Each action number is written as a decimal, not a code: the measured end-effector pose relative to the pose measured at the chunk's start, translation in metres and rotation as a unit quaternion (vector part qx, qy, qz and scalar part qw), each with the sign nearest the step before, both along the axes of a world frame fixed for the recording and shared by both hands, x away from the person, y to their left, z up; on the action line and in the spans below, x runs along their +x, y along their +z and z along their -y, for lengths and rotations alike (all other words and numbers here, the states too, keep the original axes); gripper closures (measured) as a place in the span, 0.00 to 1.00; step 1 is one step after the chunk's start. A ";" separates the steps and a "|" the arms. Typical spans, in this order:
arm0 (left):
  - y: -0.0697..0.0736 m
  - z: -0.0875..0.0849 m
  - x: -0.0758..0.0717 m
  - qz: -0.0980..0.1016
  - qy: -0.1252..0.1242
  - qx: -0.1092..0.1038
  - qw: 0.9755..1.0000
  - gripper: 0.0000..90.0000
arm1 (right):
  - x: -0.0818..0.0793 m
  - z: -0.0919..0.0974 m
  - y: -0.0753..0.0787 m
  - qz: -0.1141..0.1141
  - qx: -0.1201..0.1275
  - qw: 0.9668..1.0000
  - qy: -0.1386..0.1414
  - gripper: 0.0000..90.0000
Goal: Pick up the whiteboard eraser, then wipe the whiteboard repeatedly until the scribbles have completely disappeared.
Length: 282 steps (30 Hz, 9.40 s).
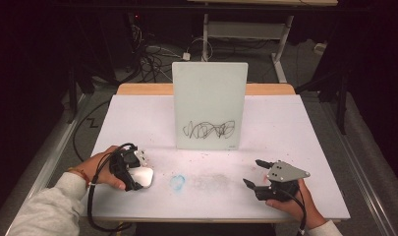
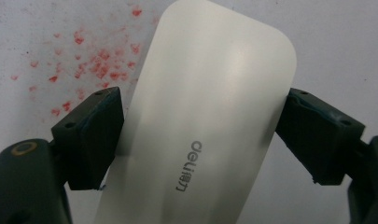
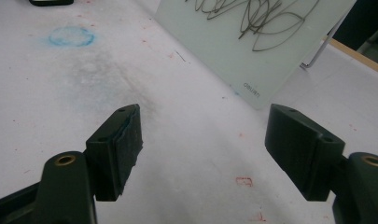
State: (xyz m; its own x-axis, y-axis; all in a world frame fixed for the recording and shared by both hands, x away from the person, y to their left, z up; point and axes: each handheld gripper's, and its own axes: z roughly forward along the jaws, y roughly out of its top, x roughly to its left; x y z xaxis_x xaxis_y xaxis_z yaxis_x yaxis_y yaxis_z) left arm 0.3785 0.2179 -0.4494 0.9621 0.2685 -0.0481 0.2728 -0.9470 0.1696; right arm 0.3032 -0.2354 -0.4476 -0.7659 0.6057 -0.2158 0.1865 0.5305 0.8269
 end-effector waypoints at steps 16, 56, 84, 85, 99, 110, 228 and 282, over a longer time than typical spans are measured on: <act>0.008 -0.005 -0.006 0.047 -0.015 -0.001 0.999 0.30 | -0.002 -0.002 0.001 -0.001 -0.001 1.000 0.012 0.32; 0.029 -0.005 -0.039 0.281 0.175 -0.256 0.908 0.31 | 0.000 0.006 0.007 0.039 0.019 0.999 -0.029 0.32; 0.031 0.041 -0.039 0.331 0.171 -0.235 0.898 0.31 | 0.001 0.011 0.006 0.043 0.024 0.997 -0.053 0.32; 0.032 0.045 -0.038 0.335 0.170 -0.235 0.897 0.31 | 0.000 0.011 0.006 0.044 0.024 0.997 -0.054 0.32; 0.027 0.097 -0.012 0.385 0.160 -0.208 0.885 0.31 | -0.001 0.013 0.005 0.047 0.022 0.997 -0.059 0.32; 0.015 0.130 0.011 0.420 0.162 -0.168 0.877 0.31 | 0.000 0.012 0.003 0.045 0.016 0.997 -0.057 0.32; -0.031 0.196 0.013 0.488 0.030 -0.051 0.871 0.31 | 0.003 0.017 0.005 0.046 0.017 0.996 -0.078 0.30; -0.034 0.180 0.011 0.496 0.020 -0.017 0.868 0.31 | 0.000 0.021 0.009 0.066 0.017 0.994 -0.090 0.30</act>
State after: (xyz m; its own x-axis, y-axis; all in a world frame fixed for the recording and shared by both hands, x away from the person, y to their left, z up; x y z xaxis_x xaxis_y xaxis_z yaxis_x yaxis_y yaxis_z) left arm 0.3897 0.0380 -0.4839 0.5238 0.3176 0.7905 0.0090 -0.9299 0.3677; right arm 0.3030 -0.2568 -0.4385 -0.6116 0.7384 -0.2842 0.1653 0.4705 0.8668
